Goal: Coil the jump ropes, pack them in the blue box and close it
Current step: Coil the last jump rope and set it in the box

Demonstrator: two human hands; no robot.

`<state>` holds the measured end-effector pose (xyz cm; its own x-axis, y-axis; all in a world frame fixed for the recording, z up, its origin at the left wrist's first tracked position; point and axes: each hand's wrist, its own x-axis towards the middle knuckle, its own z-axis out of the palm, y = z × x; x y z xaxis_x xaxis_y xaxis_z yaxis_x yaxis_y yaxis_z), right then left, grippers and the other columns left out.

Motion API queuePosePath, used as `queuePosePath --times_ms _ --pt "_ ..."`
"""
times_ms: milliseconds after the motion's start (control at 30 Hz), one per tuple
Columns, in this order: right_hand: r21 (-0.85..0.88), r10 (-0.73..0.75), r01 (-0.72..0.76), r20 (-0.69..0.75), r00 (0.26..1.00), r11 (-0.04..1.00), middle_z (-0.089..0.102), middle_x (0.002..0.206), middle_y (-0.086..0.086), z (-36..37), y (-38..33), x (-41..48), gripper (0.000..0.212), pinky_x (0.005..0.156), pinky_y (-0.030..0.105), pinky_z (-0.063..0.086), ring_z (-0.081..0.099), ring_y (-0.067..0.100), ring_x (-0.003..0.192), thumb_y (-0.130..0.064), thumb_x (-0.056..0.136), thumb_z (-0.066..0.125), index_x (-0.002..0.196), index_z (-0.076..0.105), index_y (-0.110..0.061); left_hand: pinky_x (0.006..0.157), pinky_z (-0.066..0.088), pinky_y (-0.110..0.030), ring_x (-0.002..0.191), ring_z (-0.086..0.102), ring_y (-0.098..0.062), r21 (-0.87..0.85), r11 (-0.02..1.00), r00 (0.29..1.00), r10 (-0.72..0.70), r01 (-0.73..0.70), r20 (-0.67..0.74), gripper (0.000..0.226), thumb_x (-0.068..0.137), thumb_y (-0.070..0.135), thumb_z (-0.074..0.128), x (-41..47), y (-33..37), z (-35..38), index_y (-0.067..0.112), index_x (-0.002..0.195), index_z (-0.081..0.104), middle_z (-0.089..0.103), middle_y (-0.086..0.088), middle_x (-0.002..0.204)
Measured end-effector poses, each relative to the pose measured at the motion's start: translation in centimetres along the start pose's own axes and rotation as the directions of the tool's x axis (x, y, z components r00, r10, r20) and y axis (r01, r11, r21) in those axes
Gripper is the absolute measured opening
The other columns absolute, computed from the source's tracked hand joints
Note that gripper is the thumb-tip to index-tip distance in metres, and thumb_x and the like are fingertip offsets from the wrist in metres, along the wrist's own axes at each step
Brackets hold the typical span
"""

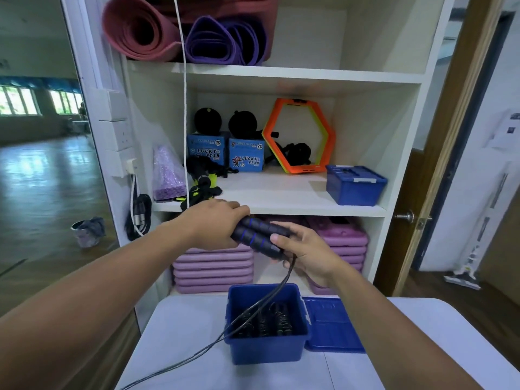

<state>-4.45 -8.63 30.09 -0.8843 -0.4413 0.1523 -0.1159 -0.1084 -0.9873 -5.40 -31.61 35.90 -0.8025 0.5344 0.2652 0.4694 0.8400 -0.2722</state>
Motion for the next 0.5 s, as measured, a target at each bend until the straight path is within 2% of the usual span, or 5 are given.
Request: queuePosePath --times_ms 133,233,300,367,500 --pt "-0.11 -0.103 0.094 -0.076 0.992 0.989 0.069 0.078 0.0 -1.1 0.3 0.1 0.028 0.054 0.025 0.043 0.054 0.016 0.056 -0.019 0.094 0.064 0.122 0.063 -0.014 0.068 0.043 -0.034 0.08 0.058 -0.022 -0.271 0.956 0.991 -0.131 0.116 -0.036 0.027 0.077 0.032 0.068 -0.3 -0.6 1.7 0.026 0.094 0.049 0.059 0.004 0.086" --pt "-0.154 -0.161 0.14 -0.132 0.978 0.978 0.06 0.071 0.0 -1.9 0.0 0.3 0.017 0.064 0.029 0.043 0.052 0.016 0.064 -0.023 0.097 0.061 0.111 0.07 -0.024 0.055 0.04 -0.026 0.06 0.055 -0.013 -0.584 0.776 0.963 -0.267 0.239 0.04 0.024 0.073 0.022 0.071 -0.6 -0.4 3.0 0.029 0.084 0.052 0.057 0.007 0.069" --pt "-0.157 -0.178 0.156 -0.132 0.975 0.975 0.05 0.066 -0.004 -1.9 -0.4 0.5 0.017 0.068 0.03 0.043 0.05 0.016 0.066 -0.029 0.099 0.057 0.104 0.072 -0.024 0.052 0.036 -0.025 0.05 0.045 -0.011 -0.775 0.568 0.943 -0.315 0.277 0.106 0.02 0.074 0.017 0.073 -0.5 0.4 3.7 0.025 0.084 0.057 0.051 0.009 0.061" --pt "-0.126 -0.184 0.165 -0.157 0.97 0.978 0.043 0.063 -0.007 -1.8 -0.8 1.0 0.022 0.073 0.032 0.044 0.048 0.015 0.063 -0.026 0.103 0.049 0.102 0.068 -0.016 0.057 0.034 -0.028 0.057 0.042 -0.017 -0.932 0.267 0.937 -0.314 0.244 0.155 0.017 0.078 0.014 0.074 -0.4 1.5 3.7 0.018 0.08 0.057 0.047 0.003 0.061" --pt "-0.004 -0.163 0.166 -0.202 0.966 0.986 0.038 0.063 -0.002 -1.6 -1.0 1.9 0.025 0.069 0.033 0.047 0.042 0.012 0.053 -0.022 0.105 0.041 0.098 0.061 -0.008 0.058 0.038 -0.029 0.059 0.047 -0.017 -0.954 -0.25 0.922 -0.303 0.168 0.242 0.027 0.084 0.027 0.075 0.8 3.4 3.0 0.009 0.095 0.058 0.053 -0.005 0.071"
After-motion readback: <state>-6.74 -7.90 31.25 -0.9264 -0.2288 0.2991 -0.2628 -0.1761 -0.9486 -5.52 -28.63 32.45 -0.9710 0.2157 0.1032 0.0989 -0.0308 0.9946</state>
